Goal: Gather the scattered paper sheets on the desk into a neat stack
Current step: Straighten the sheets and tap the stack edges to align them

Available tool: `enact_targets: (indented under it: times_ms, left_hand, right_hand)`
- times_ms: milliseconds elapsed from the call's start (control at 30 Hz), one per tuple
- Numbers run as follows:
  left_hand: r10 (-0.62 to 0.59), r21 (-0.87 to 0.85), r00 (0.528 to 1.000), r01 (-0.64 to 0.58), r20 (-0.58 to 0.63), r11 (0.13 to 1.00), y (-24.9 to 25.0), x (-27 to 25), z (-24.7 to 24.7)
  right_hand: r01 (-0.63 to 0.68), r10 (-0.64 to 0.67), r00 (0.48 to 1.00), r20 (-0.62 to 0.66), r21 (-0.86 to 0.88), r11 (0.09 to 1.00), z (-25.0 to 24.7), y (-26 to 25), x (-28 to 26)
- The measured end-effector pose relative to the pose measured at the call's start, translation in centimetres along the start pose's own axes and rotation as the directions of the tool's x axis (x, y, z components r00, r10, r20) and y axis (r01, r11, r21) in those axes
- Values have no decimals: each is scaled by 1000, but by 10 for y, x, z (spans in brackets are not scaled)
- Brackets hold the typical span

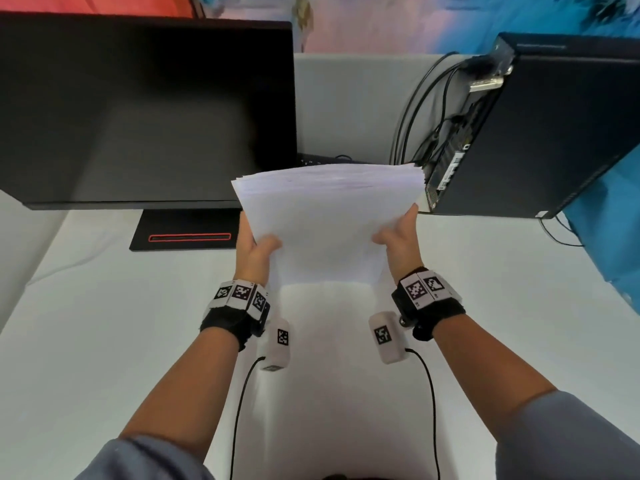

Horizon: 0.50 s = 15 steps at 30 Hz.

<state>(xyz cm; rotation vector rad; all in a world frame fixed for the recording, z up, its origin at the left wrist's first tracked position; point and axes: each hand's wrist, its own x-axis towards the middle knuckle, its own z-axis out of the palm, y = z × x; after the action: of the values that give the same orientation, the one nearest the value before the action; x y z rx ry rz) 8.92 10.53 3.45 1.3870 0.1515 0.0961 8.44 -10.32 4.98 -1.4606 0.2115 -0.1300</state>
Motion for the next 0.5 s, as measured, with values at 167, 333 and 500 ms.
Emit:
enact_targets:
  times_ms: [167,333,500]
  left_hand:
    - [-90,53,991,96,-103,994,-22,4,5]
    - [-11,93,986,27,-165,995,-19,10,11]
    - [-67,136,990,84,-125,987,-32,3,6]
  right_hand:
    - [-104,97,994,-52,-153,983,6,24,-3]
    - [-54,38,997,-73,-229,972,2,25,-3]
    - [-79,76,997,-25,-235,969,0,28,-5]
